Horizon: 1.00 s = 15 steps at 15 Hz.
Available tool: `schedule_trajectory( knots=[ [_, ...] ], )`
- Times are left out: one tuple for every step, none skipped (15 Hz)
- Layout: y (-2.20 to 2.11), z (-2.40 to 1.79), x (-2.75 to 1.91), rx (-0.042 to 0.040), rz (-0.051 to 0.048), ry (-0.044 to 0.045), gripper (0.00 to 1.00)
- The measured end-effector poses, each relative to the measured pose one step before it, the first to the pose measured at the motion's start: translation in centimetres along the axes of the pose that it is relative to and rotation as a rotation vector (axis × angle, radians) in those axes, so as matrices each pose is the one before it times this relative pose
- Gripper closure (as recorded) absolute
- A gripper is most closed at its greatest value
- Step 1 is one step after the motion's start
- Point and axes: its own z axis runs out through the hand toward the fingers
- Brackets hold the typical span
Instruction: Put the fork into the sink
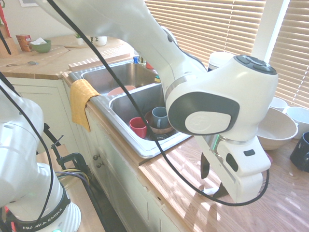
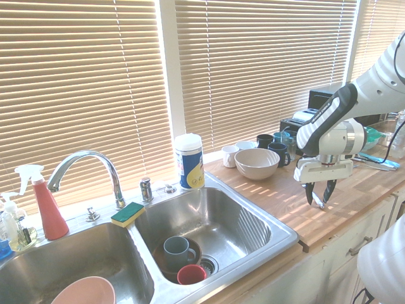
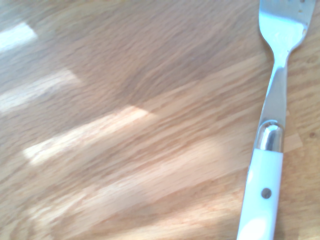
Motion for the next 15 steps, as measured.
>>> schedule_trajectory(
  knots=[
    [0.071, 0.109, 0.050, -0.00025, 0.00283, -0.00201, 1.00],
    [0.038, 0.067, 0.021, 0.00004, 0.00213, -0.00179, 1.00],
    [0.002, 0.062, -0.005, -0.00046, 0.00065, -0.00137, 1.00],
    [0.006, 0.023, 0.004, -0.00029, 0.00019, -0.00034, 1.00],
    [0.041, 0.013, 0.023, -0.00008, 0.00096, -0.00029, 1.00],
    [0.078, 0.013, 0.048, 0.00019, 0.00091, -0.00043, 1.00],
    [0.082, 0.009, 0.051, 0.00172, 0.00220, -0.00131, 1.00],
    [0.054, 0.005, 0.039, 0.00460, 0.00372, -0.00265, 1.00],
    [0.089, -0.003, 0.059, 0.00268, 0.00189, -0.00126, 1.00],
    [0.077, -0.019, 0.067, 0.00233, 0.00087, -0.00003, 1.00],
    [0.101, -0.025, 0.073, 0.00197, 0.00130, -0.00044, 1.00],
    [0.102, -0.048, 0.074, 0.00135, 0.00170, 0.00042, 1.00],
    [0.074, -0.077, 0.068, 0.00145, 0.00148, 0.00119, 1.00],
    [0.065, -0.281, 0.168, 0.00449, 0.00188, 0.00485, 1.00],
    [-0.110, -0.836, 0.312, 0.01090, -0.00080, 0.01219, 1.00]
  ],
)
